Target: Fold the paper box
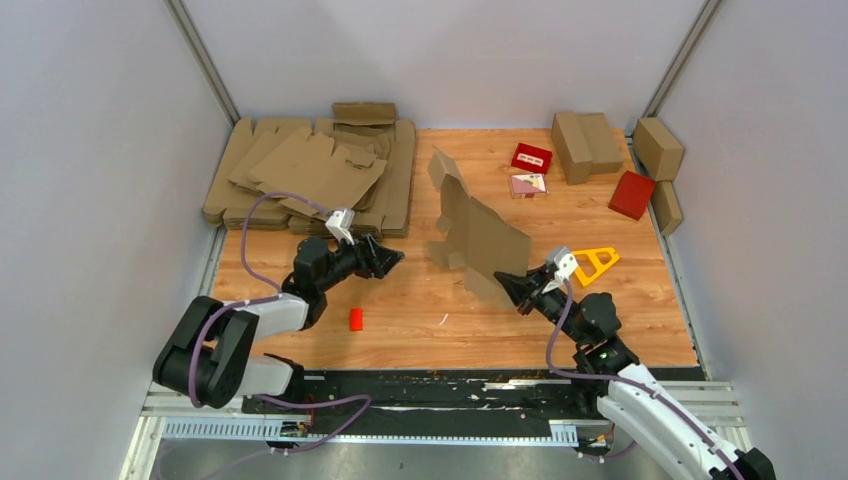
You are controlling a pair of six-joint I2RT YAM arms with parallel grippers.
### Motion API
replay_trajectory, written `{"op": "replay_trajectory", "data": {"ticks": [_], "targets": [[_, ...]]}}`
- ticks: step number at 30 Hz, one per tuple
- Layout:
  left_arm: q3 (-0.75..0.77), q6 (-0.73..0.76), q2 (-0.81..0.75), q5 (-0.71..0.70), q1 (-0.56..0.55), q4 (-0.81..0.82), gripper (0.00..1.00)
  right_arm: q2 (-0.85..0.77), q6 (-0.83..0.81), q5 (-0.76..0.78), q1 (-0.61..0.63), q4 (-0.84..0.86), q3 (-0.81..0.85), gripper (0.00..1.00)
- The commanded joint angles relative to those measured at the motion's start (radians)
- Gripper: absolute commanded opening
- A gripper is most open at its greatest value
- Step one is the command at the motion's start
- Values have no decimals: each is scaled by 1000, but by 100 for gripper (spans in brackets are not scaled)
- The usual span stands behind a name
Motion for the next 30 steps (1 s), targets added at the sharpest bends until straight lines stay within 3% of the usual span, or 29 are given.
{"op": "replay_trajectory", "data": {"ticks": [1, 8, 13, 17, 21, 26, 30], "targets": [[-6, -8, -35, 1, 15, 74, 84, -19, -5, -136, 0, 58, 41, 0], [-62, -9, -141, -3, 41, 107, 84, -79, 8, -281, 3, 26, 77, 0], [-73, 3, -209, -80, 49, 34, 90, -127, 23, -340, 5, 27, 68, 0], [-133, -11, -300, -94, 67, 126, 98, -123, 29, -381, 5, 29, 78, 0], [-150, 4, -343, -47, 67, 181, 98, -118, 36, -409, 4, 32, 88, 0], [-159, -51, -264, 83, 67, 386, 90, -132, 34, -408, 4, 11, 96, 0], [-161, -115, -182, 162, 67, 569, 70, -135, 29, -384, 4, -4, 97, 0]]}}
